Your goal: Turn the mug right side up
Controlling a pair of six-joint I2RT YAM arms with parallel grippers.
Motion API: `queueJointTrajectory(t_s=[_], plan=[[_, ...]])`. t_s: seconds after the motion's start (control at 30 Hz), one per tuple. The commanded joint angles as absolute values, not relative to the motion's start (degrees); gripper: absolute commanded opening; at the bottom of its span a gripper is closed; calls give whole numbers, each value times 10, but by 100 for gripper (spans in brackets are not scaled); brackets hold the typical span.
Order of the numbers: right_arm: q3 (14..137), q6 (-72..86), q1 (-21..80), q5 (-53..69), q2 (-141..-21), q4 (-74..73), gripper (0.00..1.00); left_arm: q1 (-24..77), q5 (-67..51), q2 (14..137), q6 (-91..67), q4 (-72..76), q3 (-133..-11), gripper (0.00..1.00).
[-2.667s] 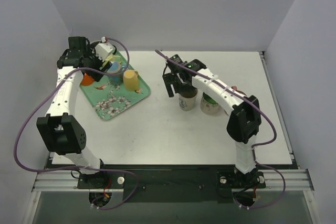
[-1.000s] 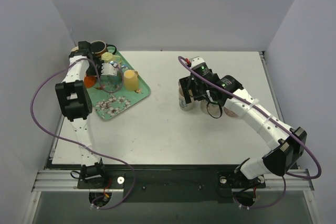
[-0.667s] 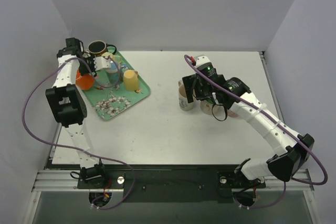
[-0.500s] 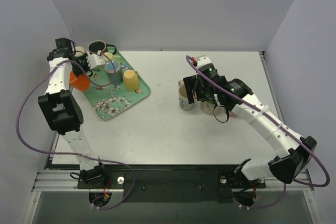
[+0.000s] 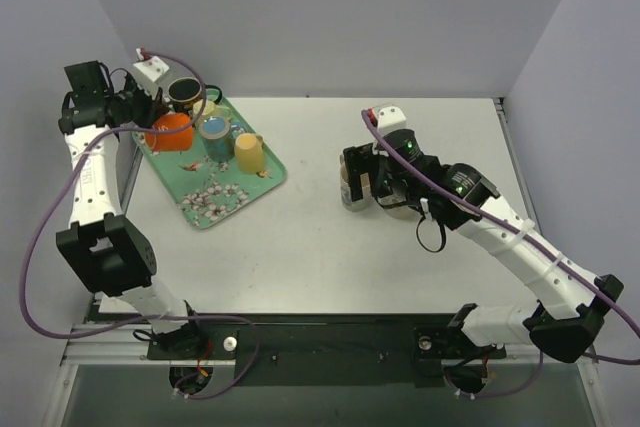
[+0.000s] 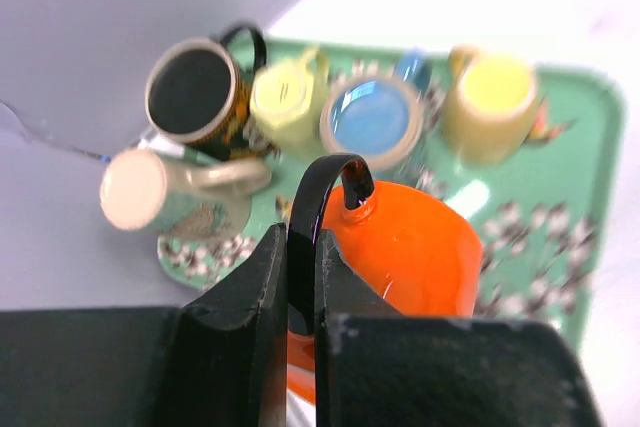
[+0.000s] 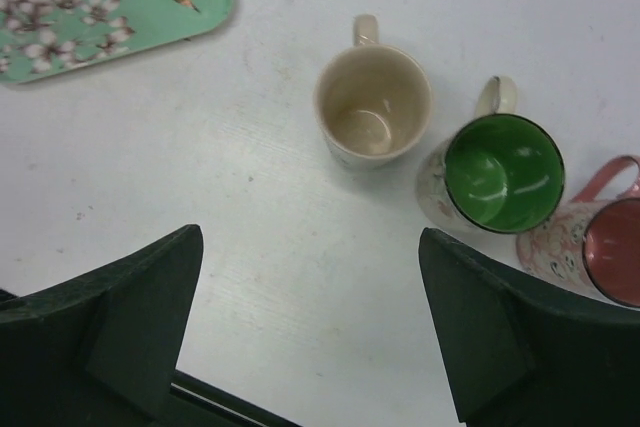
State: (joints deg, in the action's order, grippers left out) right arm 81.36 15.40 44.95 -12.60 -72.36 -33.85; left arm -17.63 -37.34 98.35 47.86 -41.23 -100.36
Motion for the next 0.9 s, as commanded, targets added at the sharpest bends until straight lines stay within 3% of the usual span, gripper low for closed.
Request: queueJointTrajectory(t_s=[0.0,0.03,0.07,0.33,0.5,0.7,0.77,0.83,0.87], plan=[[849,156,517,-127,-722,-262,84,-164,-507,889,206,-248,-992,0],[849,163,520,-111,-726,-223,92,-152,-541,881,152,-234,-964,0],[855,167,527,-104,-732,-211,92,-145,-550,867,125,-205,-950,0],[893,179,536,94,-798,-63,93,-47,-661,848,-84,-113,-859,0],[893,221,519,122,-848,-37,91,-11,-704,842,-202,12,-815,0],[918,259,512,165,-905,-4,87,26,-715,846,-214,17,-800,0],[930,264,511,177,-923,13,80,31,-723,844,-233,37,-794,0],[936,265,509,190,-935,25,62,33,-730,844,-258,65,-773,0],[940,268,510,192,-940,32,37,35,-736,844,-271,75,-766,0]])
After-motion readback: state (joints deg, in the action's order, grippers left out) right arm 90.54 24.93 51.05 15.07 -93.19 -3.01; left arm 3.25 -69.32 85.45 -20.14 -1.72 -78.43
